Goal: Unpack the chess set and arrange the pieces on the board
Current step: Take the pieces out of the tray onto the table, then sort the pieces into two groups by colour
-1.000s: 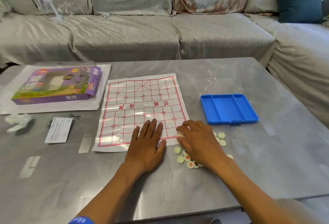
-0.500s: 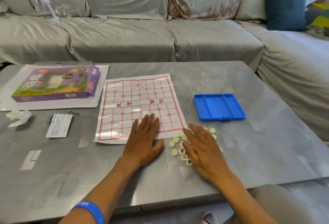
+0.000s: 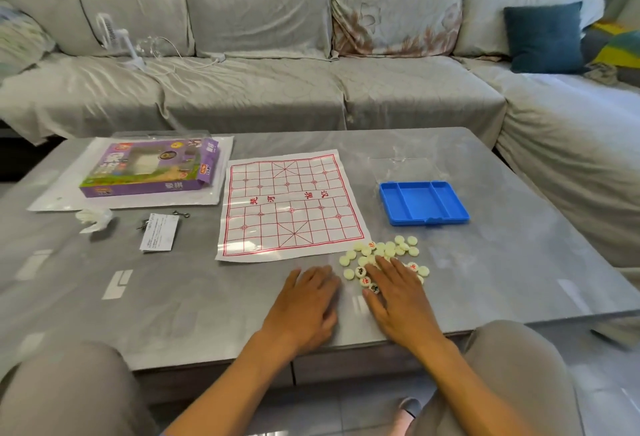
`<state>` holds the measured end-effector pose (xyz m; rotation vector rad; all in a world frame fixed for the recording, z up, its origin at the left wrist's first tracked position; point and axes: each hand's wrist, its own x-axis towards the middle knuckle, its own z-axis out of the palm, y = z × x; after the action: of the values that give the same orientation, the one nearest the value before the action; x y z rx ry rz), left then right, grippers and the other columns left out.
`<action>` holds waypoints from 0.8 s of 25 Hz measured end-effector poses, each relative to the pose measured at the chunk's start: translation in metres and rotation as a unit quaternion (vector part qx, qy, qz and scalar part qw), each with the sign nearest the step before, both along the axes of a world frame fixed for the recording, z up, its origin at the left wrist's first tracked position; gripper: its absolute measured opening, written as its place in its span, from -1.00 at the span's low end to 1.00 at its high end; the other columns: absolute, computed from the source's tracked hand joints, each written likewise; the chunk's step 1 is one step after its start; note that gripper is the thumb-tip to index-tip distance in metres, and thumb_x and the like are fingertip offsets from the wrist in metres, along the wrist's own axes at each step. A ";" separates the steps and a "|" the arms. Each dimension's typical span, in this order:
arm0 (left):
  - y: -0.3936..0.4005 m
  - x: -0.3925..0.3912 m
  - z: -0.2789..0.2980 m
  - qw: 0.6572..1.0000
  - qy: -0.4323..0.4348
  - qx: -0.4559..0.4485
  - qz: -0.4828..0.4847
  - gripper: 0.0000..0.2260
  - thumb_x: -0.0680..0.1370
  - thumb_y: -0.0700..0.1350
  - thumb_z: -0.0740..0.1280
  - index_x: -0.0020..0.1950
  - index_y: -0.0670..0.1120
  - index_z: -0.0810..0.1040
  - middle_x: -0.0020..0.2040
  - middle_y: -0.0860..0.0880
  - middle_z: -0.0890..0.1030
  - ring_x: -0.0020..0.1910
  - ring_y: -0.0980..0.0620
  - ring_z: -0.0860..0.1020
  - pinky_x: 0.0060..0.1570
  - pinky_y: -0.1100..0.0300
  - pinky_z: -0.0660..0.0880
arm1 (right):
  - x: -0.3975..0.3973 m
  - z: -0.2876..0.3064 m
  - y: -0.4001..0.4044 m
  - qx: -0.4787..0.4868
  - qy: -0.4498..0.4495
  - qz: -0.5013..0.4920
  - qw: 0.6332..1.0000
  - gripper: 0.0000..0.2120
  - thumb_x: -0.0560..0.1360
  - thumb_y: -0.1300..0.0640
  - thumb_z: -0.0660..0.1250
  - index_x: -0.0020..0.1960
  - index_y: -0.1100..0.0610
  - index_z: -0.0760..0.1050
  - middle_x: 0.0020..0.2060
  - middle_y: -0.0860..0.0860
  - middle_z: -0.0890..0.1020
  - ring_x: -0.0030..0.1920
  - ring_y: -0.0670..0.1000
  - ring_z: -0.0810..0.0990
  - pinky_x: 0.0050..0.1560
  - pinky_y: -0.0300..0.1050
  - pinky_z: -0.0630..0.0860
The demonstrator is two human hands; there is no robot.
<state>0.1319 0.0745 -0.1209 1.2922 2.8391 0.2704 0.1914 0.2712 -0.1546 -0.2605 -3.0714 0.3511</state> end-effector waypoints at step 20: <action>0.101 -0.043 -0.035 0.994 -0.099 0.053 0.006 -0.33 0.56 0.34 -0.10 0.55 0.09 -0.25 0.54 0.11 -0.32 0.49 0.12 -0.36 0.48 0.08 -0.30 | -0.034 0.000 0.073 -0.040 -0.017 -0.061 0.997 -0.28 0.46 -0.44 -0.27 0.54 -0.16 -0.18 0.55 -0.12 -0.13 0.53 -0.09 -0.17 0.53 0.02 -0.12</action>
<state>0.0892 0.1753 -0.1554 1.1900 2.6995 0.5259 0.1579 0.3445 -0.1547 -0.4597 -3.0595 0.4687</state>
